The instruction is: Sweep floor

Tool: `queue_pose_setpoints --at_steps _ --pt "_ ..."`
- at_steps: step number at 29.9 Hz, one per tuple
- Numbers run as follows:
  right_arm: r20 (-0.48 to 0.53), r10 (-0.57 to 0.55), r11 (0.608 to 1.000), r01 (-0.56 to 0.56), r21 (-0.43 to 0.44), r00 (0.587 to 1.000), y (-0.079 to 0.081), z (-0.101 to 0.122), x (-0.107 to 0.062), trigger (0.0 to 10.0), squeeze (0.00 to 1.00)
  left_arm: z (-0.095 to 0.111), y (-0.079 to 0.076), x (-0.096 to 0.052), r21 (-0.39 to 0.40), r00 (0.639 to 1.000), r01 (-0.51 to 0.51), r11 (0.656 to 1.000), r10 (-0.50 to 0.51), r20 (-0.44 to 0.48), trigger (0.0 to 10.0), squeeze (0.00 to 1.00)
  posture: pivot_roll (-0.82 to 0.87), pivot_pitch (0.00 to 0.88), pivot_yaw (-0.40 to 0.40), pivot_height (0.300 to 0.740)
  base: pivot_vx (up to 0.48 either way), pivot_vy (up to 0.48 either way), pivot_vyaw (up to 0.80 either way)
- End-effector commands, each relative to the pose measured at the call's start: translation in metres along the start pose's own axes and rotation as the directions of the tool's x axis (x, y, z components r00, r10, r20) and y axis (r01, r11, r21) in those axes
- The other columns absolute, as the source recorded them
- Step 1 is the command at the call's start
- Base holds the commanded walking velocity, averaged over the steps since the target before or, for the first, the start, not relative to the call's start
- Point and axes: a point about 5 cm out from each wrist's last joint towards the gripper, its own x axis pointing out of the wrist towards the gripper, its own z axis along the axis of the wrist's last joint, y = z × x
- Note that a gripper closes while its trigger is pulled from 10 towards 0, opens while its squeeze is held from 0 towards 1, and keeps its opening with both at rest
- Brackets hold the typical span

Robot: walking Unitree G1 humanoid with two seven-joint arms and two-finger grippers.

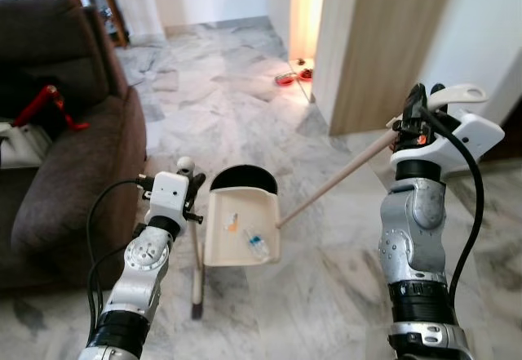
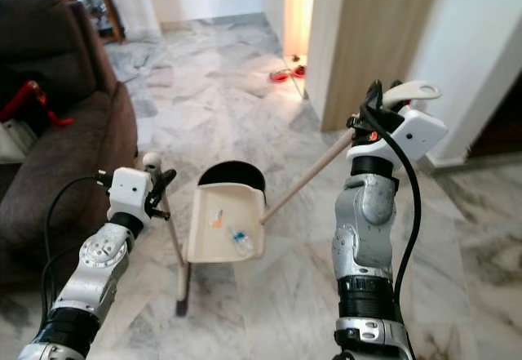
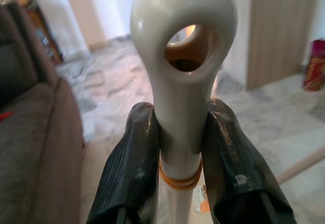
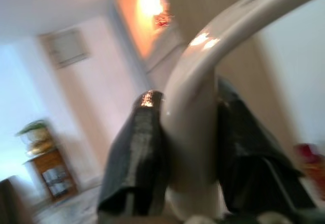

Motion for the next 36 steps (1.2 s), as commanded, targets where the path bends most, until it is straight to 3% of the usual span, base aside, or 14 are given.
queue_pose_setpoints --at_steps 1,36 --pt "0.087 -0.011 0.999 0.007 0.044 0.996 0.0002 0.0195 0.0073 10.0 0.0 0.0165 -0.0012 0.0073 0.026 0.997 0.003 1.0 -0.004 0.073 10.0 0.0 -0.02 0.0 0.039 0.74 0.382 0.0 0.0" --pt "0.102 -0.021 0.998 0.015 0.062 0.995 -0.0032 0.0245 0.0109 10.0 0.0 0.0161 -0.0025 0.0092 0.025 0.997 0.011 1.0 -0.012 0.07 10.0 0.0 -0.02 0.0 0.04 0.74 0.382 0.0 0.0"
